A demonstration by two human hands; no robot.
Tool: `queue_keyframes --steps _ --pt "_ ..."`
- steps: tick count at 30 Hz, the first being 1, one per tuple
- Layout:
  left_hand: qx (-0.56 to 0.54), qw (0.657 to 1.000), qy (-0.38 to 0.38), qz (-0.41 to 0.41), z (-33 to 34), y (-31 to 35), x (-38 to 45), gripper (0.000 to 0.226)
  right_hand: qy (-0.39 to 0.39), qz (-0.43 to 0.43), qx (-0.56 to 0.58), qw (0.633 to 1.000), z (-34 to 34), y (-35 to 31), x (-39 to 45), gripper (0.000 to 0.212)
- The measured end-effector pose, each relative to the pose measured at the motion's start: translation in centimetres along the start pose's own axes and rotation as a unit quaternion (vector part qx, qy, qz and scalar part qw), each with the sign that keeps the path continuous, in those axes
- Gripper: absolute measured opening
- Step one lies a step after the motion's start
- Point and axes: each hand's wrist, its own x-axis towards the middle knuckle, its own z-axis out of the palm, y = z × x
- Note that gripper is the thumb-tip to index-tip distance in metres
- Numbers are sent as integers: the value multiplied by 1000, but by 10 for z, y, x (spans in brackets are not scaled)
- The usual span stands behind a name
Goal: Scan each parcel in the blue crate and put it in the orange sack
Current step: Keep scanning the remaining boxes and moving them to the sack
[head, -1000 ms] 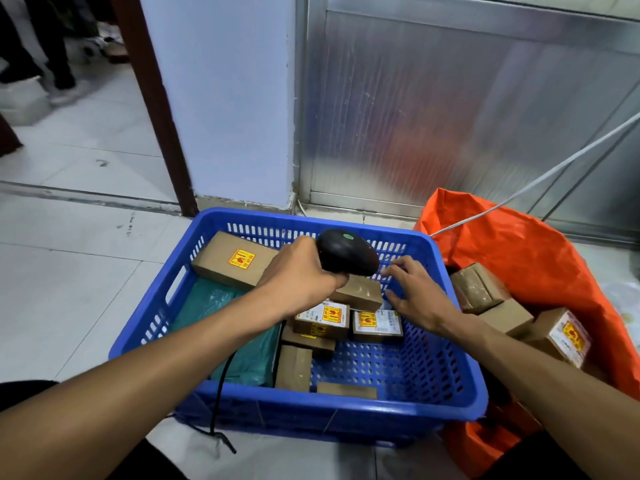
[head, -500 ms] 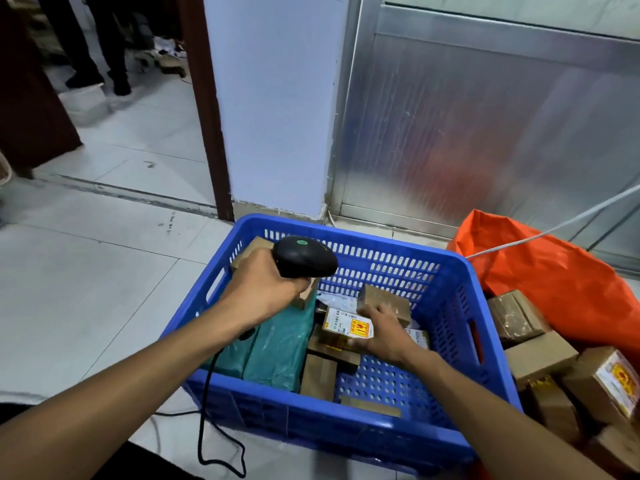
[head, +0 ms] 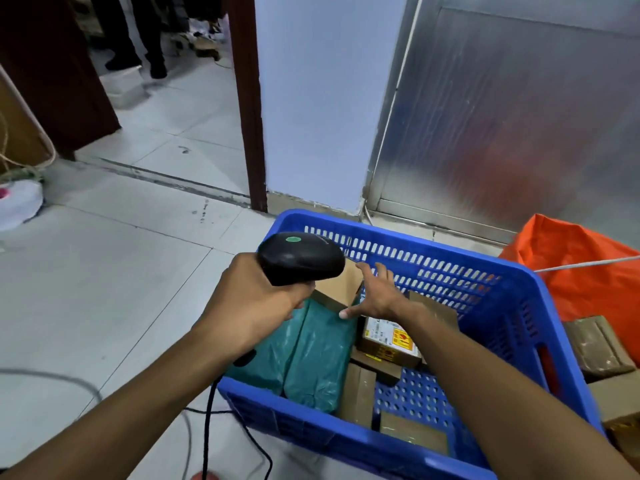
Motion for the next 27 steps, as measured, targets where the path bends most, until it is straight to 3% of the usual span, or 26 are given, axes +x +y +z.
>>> queue_keyframes --steps 6,10,13,18,27 --pt "-3 1000 4 -6 3 4 9 14 -15 -15 -29 999 21 -10 37 140" --pt "6 1000 5 -16 9 6 14 12 28 -41 -49 998 25 -3 45 127" --pt "3 1000 9 -28 12 9 12 12 18 -59 -22 998 21 1 37 123" --pt "19 999 -1 -26 17 5 -5 16 0 -34 48 998 2 10 -5 112" --pt "43 998 -29 23 29 9 -27 15 45 23 118 992 -44 58 -133 97"
